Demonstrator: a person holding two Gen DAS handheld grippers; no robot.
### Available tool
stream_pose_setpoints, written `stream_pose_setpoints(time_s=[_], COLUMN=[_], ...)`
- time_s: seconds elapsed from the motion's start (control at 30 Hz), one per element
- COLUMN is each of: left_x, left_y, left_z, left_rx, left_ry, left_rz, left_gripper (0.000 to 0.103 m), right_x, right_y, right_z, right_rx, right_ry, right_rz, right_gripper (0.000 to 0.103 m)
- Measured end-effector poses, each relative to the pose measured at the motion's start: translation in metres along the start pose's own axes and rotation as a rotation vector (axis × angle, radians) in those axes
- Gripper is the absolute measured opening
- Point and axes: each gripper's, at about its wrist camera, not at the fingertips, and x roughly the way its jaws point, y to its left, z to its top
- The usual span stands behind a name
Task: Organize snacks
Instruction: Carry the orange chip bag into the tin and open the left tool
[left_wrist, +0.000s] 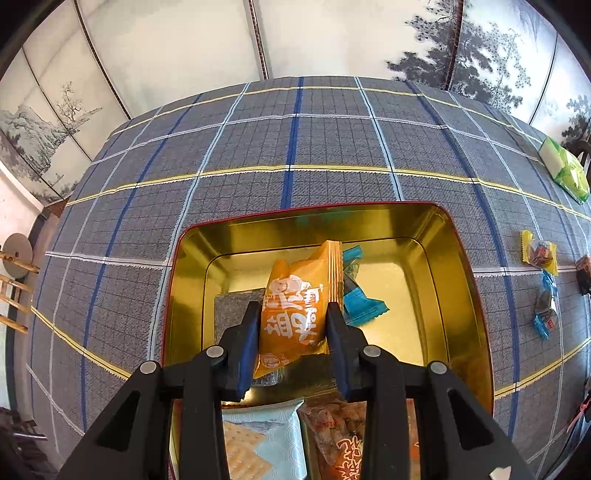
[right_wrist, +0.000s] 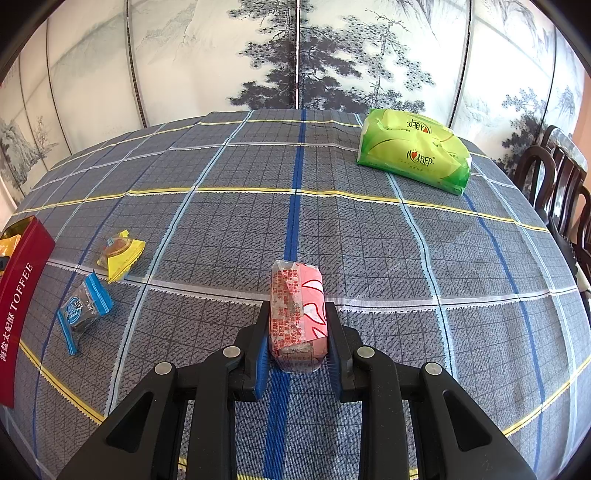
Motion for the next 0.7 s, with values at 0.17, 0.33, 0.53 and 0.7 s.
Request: stream_pose_setpoints(time_s=[0.17,0.33,0.53,0.7], left_x=[0.000,-0.001,-0.010,-0.022], left_y=[0.000,0.000,0.001,0.001], left_z=[0.000,0.000,0.000,-0.001], left_rx=[-0.003,-0.005,-0.004,-0.008], left_ry=[0.003,0.013,-0.003,-0.020], left_rz=[-0.001,-0.007,-0.013,-0.031], left_gripper=[0.034,0.037,0.042,0.045], right_x=[0.000,0.000,0.000,0.000], right_y=[0.000,0.001,0.001,-0.001], right_z=[0.000,0.000,0.000,0.000], right_rx=[0.001,0.001,0.003,0.006], right_ry=[0.000,0.000,0.000,0.001], right_rz=[0.000,-0.001,-0.003,-0.003], right_gripper=[0.027,0.027,0.028,0.030])
